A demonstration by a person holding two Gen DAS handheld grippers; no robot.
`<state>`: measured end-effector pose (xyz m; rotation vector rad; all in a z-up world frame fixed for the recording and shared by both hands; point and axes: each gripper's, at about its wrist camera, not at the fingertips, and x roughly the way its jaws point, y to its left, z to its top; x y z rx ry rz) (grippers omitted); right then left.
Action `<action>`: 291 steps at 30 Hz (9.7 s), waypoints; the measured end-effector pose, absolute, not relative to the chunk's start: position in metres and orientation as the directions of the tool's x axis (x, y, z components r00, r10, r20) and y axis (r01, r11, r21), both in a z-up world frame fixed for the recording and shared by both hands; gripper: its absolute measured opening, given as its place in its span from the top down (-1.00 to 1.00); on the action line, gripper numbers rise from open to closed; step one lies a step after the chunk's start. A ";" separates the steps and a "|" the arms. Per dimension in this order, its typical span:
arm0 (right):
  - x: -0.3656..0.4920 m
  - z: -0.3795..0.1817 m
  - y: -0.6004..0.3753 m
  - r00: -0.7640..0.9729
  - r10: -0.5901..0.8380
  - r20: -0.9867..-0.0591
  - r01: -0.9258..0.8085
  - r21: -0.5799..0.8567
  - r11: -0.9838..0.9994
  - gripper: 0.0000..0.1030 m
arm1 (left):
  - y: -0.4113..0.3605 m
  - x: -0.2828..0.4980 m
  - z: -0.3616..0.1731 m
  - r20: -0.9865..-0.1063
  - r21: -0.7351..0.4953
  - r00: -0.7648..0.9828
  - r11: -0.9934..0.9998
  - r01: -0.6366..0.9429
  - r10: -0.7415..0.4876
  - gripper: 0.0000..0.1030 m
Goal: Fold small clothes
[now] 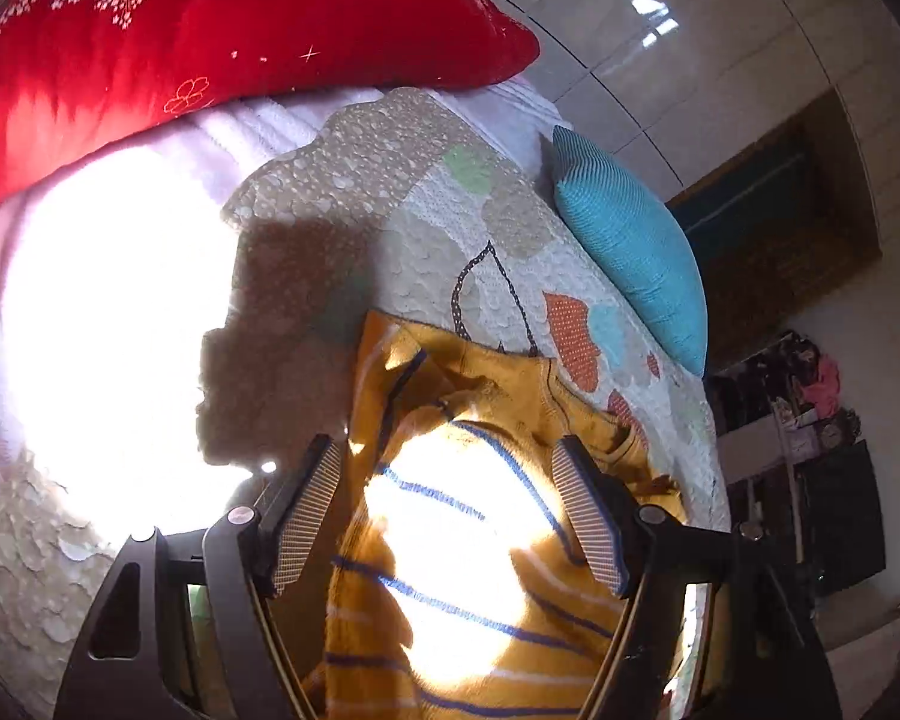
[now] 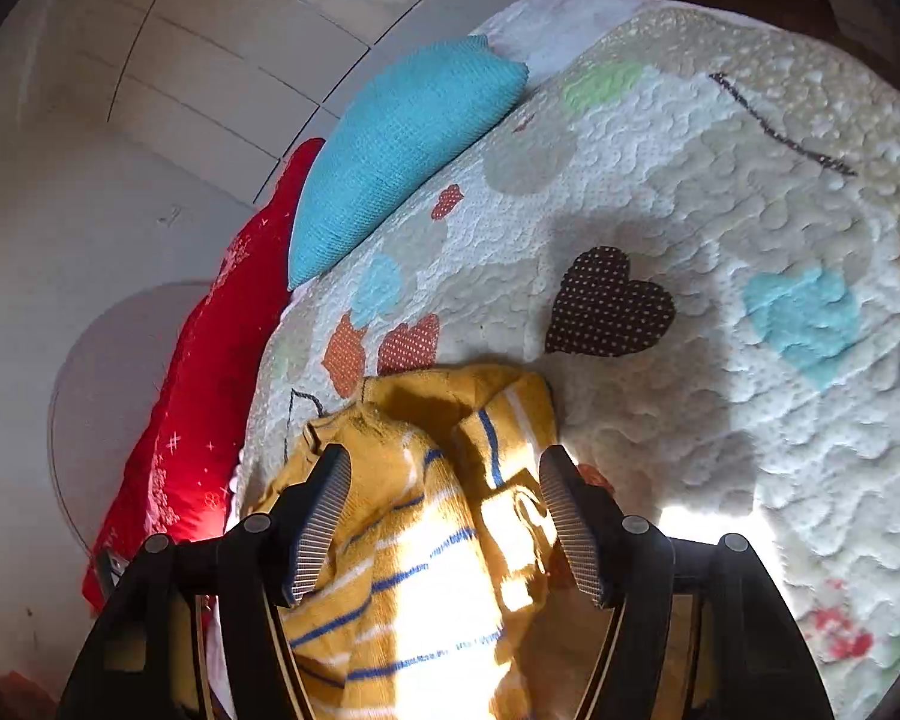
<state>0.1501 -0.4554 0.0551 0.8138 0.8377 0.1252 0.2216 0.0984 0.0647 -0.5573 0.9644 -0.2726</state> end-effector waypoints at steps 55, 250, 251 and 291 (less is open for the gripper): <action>0.165 0.077 -0.293 0.635 0.168 -0.754 0.020 0.234 0.972 -0.17 | 0.079 0.083 -0.009 -0.733 -0.074 0.666 0.990 0.120 -0.135 -0.82; -0.024 0.035 -0.300 0.683 0.062 -0.728 0.035 0.118 0.992 -0.29 | -0.046 -0.025 0.121 -0.514 0.008 0.846 0.986 0.167 -0.139 -1.00; -0.034 0.036 -0.306 0.682 0.047 -0.730 0.057 0.117 0.992 -0.29 | -0.049 -0.026 0.118 -0.520 0.005 0.840 0.983 0.183 -0.154 -1.00; -0.061 0.025 -0.342 0.647 -0.046 -0.761 0.235 0.141 0.962 -0.47 | -0.092 -0.017 0.039 -0.824 -0.018 0.535 0.953 0.304 -0.186 -1.00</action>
